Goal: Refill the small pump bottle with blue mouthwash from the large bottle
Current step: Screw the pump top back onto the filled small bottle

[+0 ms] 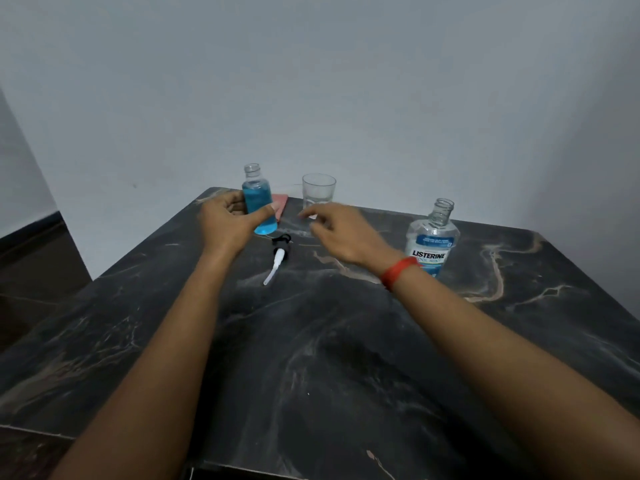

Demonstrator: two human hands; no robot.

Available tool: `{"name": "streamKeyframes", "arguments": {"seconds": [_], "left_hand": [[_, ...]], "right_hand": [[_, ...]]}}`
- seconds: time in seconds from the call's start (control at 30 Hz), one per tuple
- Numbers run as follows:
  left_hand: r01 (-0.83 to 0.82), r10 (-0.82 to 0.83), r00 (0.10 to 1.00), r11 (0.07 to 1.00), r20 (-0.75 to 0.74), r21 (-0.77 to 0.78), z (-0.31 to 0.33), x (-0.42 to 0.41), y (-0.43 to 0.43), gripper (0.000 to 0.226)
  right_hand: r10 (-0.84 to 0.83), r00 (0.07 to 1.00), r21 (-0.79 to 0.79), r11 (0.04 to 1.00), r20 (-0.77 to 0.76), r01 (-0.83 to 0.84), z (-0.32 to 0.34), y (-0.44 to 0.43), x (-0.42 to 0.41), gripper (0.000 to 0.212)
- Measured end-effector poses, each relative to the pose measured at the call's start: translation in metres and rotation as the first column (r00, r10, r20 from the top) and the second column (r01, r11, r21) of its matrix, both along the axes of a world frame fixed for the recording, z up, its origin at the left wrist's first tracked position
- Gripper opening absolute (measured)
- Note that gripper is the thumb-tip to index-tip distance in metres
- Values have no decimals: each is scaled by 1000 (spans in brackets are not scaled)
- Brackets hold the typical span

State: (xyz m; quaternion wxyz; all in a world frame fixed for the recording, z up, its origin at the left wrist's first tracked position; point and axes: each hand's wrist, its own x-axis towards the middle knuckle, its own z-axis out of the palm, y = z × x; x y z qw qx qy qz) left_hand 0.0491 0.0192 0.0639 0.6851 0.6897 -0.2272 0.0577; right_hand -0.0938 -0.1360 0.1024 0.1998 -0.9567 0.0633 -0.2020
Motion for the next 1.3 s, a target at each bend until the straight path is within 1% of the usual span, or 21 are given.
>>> {"name": "streamKeyframes", "arguments": {"seconds": [0.07, 0.13, 0.17, 0.23, 0.33, 0.4, 0.43, 0.53, 0.6, 0.67, 0.73, 0.77, 0.8, 0.83, 0.9, 0.97, 1.03, 1.1, 1.17, 1.23, 1.3], "left_hand": [[-58, 58, 998, 998, 2, 23, 0, 6, 5, 48], [-79, 79, 997, 997, 2, 22, 1, 7, 7, 47], [-84, 84, 996, 996, 3, 22, 1, 7, 8, 46], [-80, 80, 997, 997, 1, 23, 1, 6, 7, 46], [-53, 53, 999, 998, -4, 30, 1, 3, 4, 46], [-19, 20, 1000, 999, -15, 36, 1, 1, 2, 46], [0, 1, 1000, 999, -23, 33, 1, -1, 1, 46], [69, -67, 997, 997, -46, 46, -2, -7, -5, 41], [133, -127, 989, 988, -72, 76, -5, -13, -10, 41], [170, -160, 982, 979, -97, 110, -8, -16, -15, 50], [202, -188, 976, 971, -112, 129, -11, -20, -19, 56], [221, -206, 971, 966, -118, 135, -12, -23, -22, 57], [231, -215, 969, 963, -125, 139, -13, -23, -22, 58], [242, -224, 966, 960, -130, 143, -14, -24, -22, 59], [277, -257, 957, 948, -138, 155, -17, -27, -25, 61], [317, -295, 945, 929, -139, 190, -20, -32, -28, 62], [375, -352, 926, 896, -135, 236, -24, -39, -32, 60], [445, -429, 895, 846, -123, 293, -27, -48, -37, 59], [506, -501, 858, 790, -113, 347, -28, -58, -41, 56], [557, -561, 820, 733, -115, 392, -27, -66, -46, 54], [585, -595, 793, 687, -127, 431, -26, -72, -48, 54]], "right_hand": [[48, 980, -17, 998, -192, -52, -11, 12, 30, 41], [63, 931, -43, 996, -360, -84, -23, 22, 51, 44], [47, 907, -75, 993, -419, -87, -29, 25, 59, 44], [10, 894, -140, 987, -449, -81, -36, 28, 65, 42], [-19, 936, -177, 983, -352, -47, -43, 24, 57, 38], [-55, 951, -174, 985, -304, 2, -45, 16, 43, 35], [-67, 956, -153, 988, -285, 23, -45, 11, 33, 31], [-110, 973, -58, 993, -202, 100, -47, -3, 5, 7], [-176, 978, 6, 984, -113, 178, -50, -7, -13, 13], [-239, 971, 102, 966, -4, 238, -48, -8, -27, 23], [-285, 954, 217, 941, 89, 260, -39, -8, -39, 33], [-300, 945, 249, 933, 132, 261, -31, -9, -46, 42], [-306, 937, 265, 930, 168, 256, -23, -9, -49, 47], [-310, 928, 288, 926, 208, 245, -13, -9, -53, 46], [-318, 896, 401, 898, 309, 180, 4, -9, -64, 33], [-330, 843, 529, 846, 425, 64, 18, -7, -74, 26], [-328, 782, 596, 800, 530, -69, 28, -4, -81, 25], [-330, 731, 612, 777, 597, -148, 35, -1, -86, 25], [-337, 698, 605, 778, 631, -171, 38, 0, -88, 26], [-342, 690, 598, 784, 638, -166, 37, 0, -88, 27], [-344, 700, 593, 793, 626, -140, 36, 0, -88, 27]]}}
